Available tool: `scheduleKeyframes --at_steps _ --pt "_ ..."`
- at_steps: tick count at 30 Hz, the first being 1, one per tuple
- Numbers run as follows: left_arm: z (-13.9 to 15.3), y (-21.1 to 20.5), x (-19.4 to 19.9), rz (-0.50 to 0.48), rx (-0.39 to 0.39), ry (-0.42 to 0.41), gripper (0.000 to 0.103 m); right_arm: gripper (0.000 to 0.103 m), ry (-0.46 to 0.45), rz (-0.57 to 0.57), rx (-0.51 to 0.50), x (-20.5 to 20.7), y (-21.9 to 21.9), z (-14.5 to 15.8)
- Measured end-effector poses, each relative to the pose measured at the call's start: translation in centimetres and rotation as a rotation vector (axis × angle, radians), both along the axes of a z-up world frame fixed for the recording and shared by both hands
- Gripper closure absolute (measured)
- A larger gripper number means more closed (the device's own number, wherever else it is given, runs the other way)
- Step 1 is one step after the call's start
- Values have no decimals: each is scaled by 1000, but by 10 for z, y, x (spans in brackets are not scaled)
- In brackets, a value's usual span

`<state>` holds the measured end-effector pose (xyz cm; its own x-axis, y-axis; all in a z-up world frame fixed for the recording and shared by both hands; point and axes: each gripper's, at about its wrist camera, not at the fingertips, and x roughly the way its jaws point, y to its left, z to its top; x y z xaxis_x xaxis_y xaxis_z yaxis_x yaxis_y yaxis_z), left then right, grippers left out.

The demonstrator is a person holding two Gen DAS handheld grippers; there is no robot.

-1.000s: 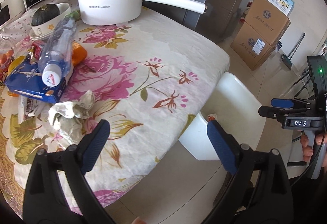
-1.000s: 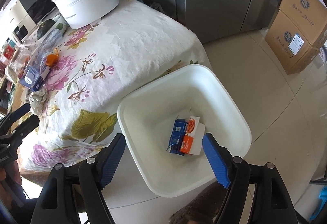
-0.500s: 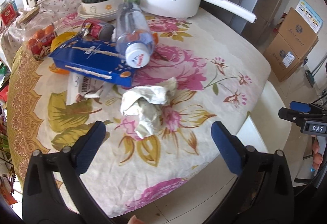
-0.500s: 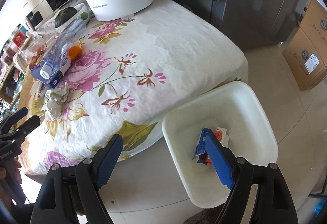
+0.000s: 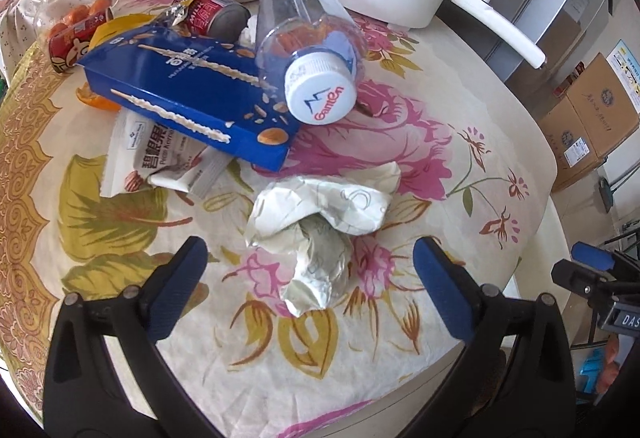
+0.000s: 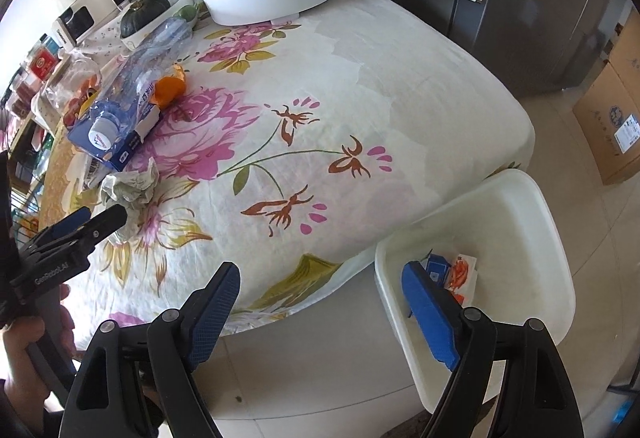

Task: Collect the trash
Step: 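Move the left gripper to the crumpled white tissue and grasp it, then grasp the clear plastic water bottle with the right gripper while the left holds the tissue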

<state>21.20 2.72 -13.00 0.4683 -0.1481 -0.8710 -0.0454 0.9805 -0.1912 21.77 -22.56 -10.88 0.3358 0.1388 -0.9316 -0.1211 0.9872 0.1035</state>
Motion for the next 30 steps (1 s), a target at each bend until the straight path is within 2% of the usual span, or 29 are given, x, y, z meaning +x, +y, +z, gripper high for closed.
scheduleKeyframes --at_steps 3,7,11,20,30 --pt "-3 -2 7 7 -6 -7 7 18 3 -10 4 1 -2 -1" --pt "-7 -7 12 -8 -15 7 36 18 5 -13 4 1 -5 -1" --pt "-7 -5 11 -9 -53 12 50 18 1 -14 1 1 -7 0" --pt "19 11 -11 -49 -100 -18 55 18 -12 -2 8 0 1 5" --pt "49 55 -55 -66 -93 -75 55 18 -32 59 18 -3 45 7"
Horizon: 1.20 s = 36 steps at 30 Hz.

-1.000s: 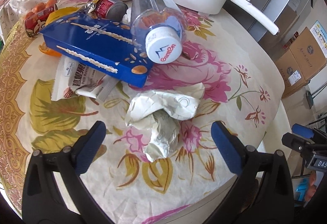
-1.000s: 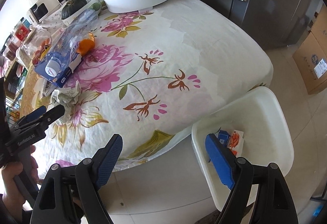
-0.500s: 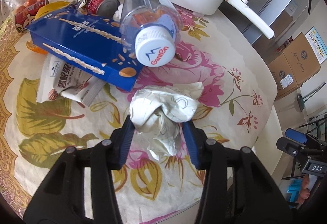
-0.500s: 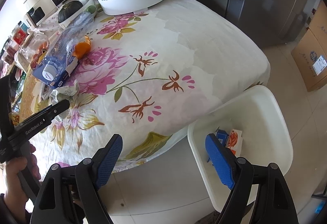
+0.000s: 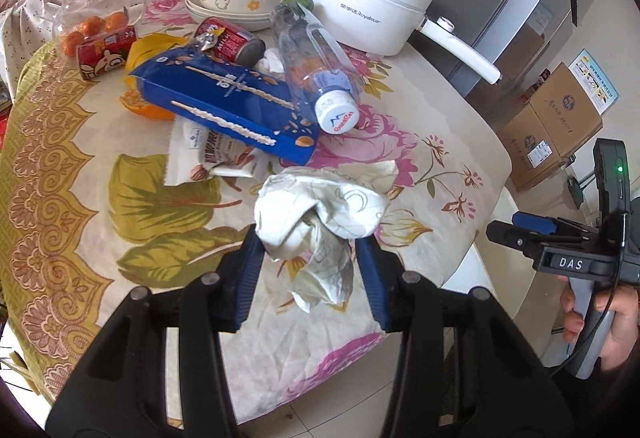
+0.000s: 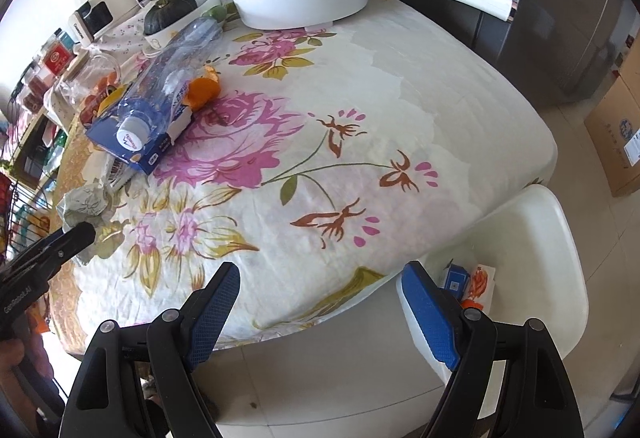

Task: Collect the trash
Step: 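Grasp the clear plastic water bottle with the right gripper while the left holds the tissue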

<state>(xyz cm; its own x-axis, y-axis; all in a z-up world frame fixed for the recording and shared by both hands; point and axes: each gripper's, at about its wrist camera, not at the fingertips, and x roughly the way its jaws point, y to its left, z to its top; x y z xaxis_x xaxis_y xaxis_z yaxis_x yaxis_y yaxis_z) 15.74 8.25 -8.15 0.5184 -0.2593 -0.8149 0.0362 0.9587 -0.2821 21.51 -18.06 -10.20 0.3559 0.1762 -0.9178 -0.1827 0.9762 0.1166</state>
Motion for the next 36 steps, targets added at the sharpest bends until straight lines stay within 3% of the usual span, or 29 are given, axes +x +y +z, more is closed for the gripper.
scheduleKeyframes --at_steps 12,17,22,25,30,36 --pt "3 90 -39 146 86 -37 55 18 -48 74 35 -4 89 -6" --pt "-4 129 -53 228 49 -16 55 18 -84 104 84 -5 132 -8" --pt "-7 148 -62 260 9 -10 54 18 -222 87 85 -1 155 7" --pt "-8 152 -63 263 -6 -11 54 18 -252 90 92 18 162 18" --pt "-6 153 -57 253 -18 -15 55 18 -213 68 73 75 176 35" --pt "0 153 -52 246 -9 -26 54 22 -123 58 33 139 194 34"
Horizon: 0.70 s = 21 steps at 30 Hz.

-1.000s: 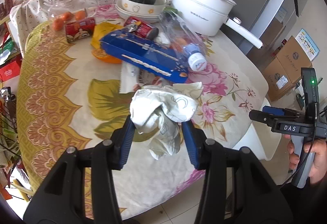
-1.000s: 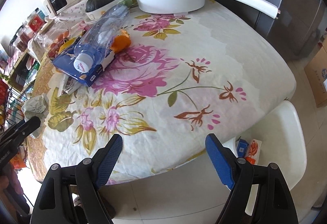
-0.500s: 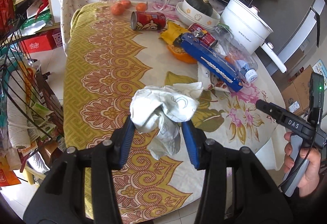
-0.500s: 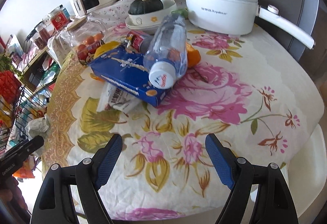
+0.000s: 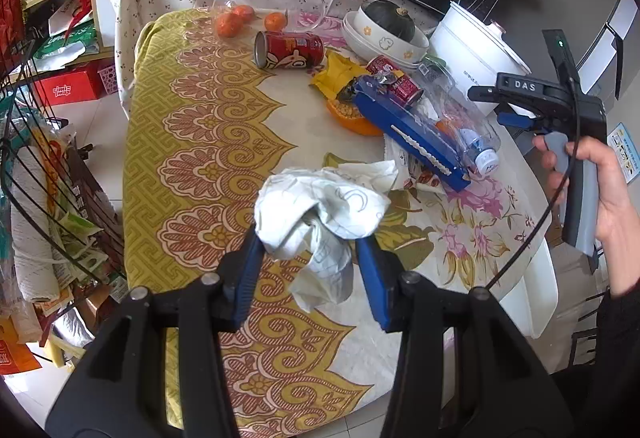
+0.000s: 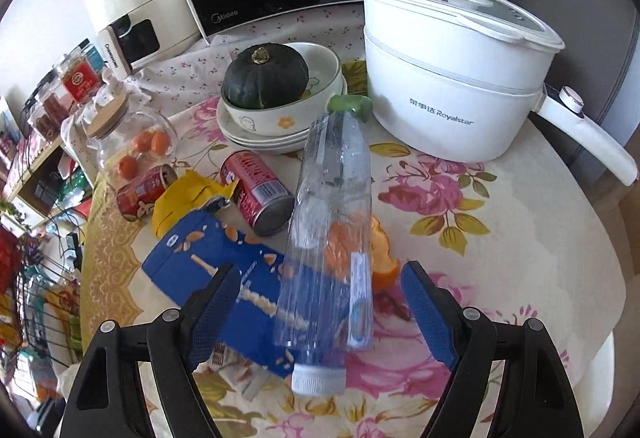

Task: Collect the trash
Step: 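Grasp the clear plastic water bottle with the right gripper while the left holds the tissue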

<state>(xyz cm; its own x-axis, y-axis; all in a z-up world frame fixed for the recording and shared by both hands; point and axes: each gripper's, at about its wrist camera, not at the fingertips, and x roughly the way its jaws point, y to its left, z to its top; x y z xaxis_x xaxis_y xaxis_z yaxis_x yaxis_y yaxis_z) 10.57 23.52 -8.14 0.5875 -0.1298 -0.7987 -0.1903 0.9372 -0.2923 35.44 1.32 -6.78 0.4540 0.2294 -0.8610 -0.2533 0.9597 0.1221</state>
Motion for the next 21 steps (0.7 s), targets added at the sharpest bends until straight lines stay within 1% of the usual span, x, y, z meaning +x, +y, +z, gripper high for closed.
scheduleKeyframes --at_steps 4,6,8,11,15,21 --pt "-3 5 4 4 -2 9 54 30 43 17 -65 23 10 -13" --pt "-5 8 5 11 -9 17 54 38 72 30 -89 29 15 -21" --pt "-6 9 6 15 -15 23 54 42 98 34 -113 33 18 -29" --pt "-6 10 7 17 -22 24 54 44 130 27 -104 36 17 -37" --pt "-4 6 7 8 -22 19 54 46 116 25 -104 31 15 -35" --pt "0 -1 7 -5 -22 8 54 47 57 49 -113 12 4 -14"
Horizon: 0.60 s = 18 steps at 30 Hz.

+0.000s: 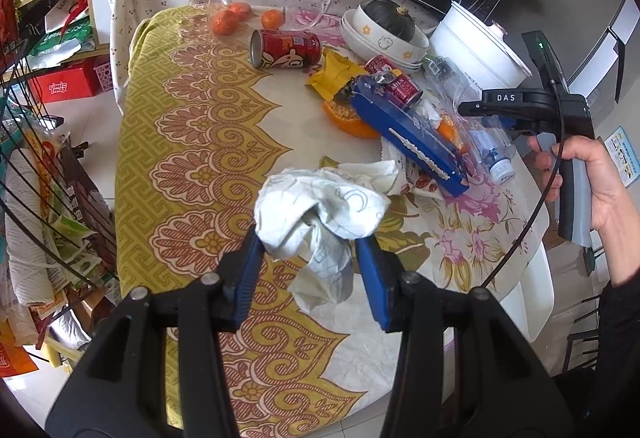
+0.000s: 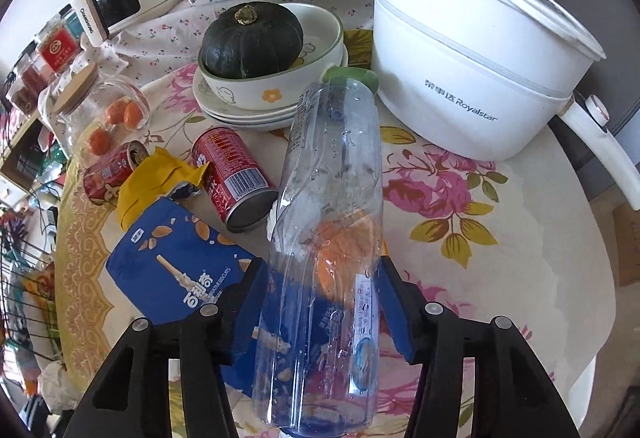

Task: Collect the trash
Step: 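Grasp the clear plastic water bottle with the right gripper while the left holds the tissue, then carry the tissue and bottle over the white bin and release the tissue from the left gripper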

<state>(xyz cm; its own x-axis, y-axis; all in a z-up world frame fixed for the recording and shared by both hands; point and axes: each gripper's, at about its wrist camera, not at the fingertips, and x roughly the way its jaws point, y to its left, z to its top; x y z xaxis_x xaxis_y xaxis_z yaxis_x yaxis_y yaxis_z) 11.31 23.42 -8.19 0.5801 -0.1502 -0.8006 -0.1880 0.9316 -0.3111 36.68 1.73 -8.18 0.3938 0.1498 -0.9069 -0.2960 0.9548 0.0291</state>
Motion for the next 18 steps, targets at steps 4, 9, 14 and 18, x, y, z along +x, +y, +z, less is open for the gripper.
scheduleKeyframes --at_steps 4,9,14,18 --pt "4 -5 0 -10 0 -10 54 47 -39 25 11 -18 -13 19" --pt "10 -16 0 -25 -5 -24 55 47 -70 48 42 -46 -34 40" --pt "17 -29 0 -46 -12 -42 54 47 -93 71 61 -78 -55 54" --pt "22 -44 1 -77 -7 -55 55 47 -107 85 64 -104 -74 60"
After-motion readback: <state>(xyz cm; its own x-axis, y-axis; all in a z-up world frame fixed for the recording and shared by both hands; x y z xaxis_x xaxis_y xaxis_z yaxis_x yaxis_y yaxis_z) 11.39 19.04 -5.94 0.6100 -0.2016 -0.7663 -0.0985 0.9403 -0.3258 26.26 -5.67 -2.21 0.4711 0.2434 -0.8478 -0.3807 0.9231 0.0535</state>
